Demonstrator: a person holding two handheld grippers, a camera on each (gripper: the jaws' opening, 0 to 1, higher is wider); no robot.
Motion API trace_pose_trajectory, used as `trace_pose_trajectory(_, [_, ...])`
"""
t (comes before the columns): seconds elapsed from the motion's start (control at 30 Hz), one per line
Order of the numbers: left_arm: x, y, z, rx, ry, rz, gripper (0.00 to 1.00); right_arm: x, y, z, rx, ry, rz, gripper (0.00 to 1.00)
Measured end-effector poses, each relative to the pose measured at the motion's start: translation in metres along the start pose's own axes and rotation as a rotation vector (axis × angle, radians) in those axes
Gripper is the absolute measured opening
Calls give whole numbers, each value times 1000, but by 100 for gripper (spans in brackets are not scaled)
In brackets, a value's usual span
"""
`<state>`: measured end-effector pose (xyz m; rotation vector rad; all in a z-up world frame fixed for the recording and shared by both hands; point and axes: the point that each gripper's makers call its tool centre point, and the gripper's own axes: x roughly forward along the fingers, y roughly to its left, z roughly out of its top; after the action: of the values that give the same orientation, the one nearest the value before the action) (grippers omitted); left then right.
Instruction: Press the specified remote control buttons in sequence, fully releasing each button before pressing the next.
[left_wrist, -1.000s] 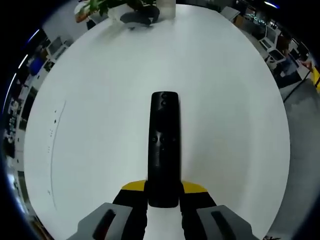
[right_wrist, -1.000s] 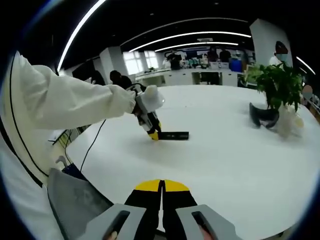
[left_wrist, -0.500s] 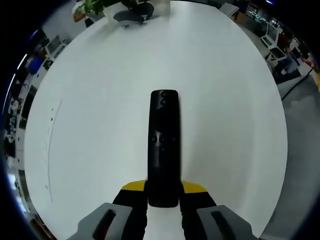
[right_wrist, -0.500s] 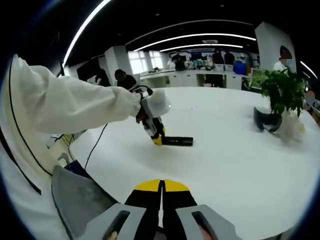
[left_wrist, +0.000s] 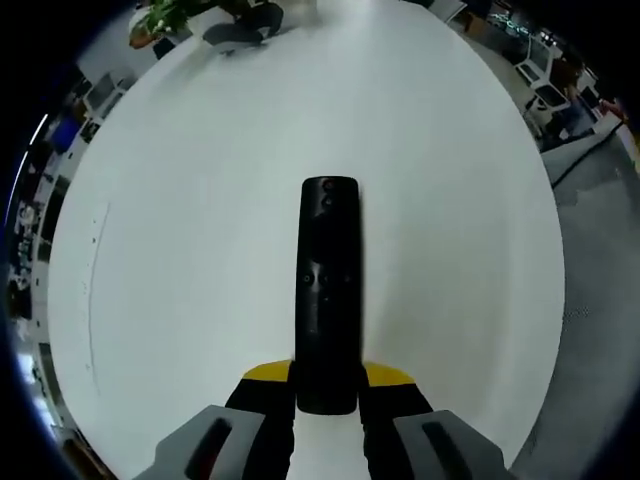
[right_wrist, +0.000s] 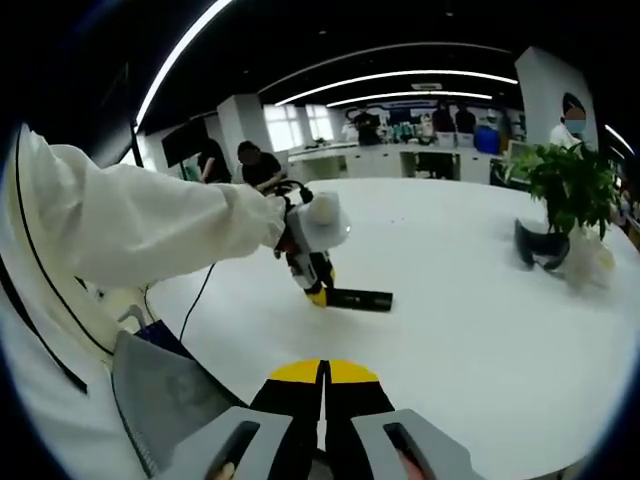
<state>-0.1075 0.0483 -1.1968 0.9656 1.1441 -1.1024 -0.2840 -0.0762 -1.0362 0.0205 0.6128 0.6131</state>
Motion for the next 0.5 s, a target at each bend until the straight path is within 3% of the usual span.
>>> trace_pose_trajectory(0.5, [-3,-46,-8,-43,-72,4,22,4,10,4,-57,29,27,0])
